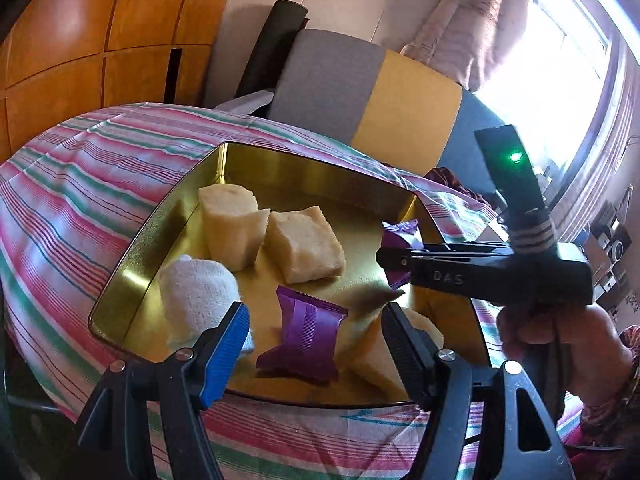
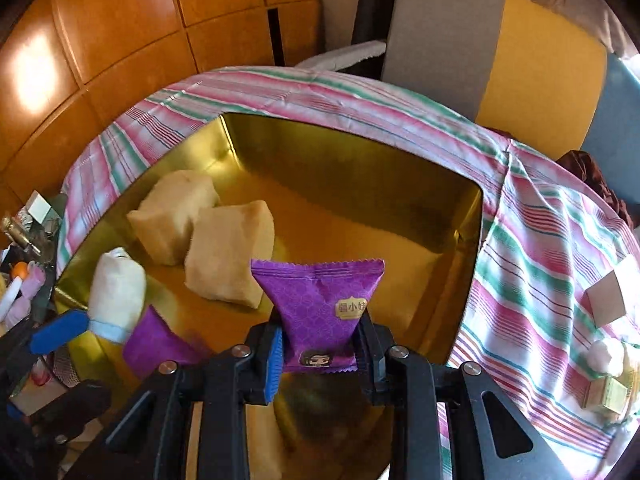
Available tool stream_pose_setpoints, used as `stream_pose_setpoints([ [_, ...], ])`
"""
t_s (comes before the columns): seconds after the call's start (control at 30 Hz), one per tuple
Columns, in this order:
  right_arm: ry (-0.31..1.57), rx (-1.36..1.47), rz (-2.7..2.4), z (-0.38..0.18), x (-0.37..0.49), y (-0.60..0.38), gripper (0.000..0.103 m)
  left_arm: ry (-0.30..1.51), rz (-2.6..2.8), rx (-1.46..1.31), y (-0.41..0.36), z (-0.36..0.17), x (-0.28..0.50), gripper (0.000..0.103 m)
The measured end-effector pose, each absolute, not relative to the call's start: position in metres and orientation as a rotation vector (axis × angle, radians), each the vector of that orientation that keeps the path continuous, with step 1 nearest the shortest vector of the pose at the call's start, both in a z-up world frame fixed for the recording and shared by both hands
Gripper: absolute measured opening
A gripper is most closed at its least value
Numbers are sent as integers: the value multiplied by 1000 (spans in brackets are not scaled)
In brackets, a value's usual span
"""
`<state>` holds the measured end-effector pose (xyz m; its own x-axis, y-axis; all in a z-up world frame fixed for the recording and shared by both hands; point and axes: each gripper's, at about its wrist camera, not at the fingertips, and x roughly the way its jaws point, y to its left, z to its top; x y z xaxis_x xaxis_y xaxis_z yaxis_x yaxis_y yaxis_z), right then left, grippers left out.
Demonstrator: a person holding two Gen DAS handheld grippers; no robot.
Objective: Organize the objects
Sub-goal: 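Lower the purple packet into the gold tray and open the right gripper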
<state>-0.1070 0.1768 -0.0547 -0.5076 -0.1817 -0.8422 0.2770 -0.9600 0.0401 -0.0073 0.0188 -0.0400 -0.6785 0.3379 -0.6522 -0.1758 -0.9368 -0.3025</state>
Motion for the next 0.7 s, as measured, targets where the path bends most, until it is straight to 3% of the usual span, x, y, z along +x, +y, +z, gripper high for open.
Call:
stream_pose_setpoints([
  [0.13,152,1411,-2539,-60,-115,179,32,-304,2622,-1080,22,-40,-7,69],
  [0.27,22,1338,-2588,-50,-111,192,59,-297,2621,-1076,24,-39,-6,69],
  [0.7,-86,1188,-2680,-13,-70,229,60,-260,2613,-1084,32,-43,-3,69],
])
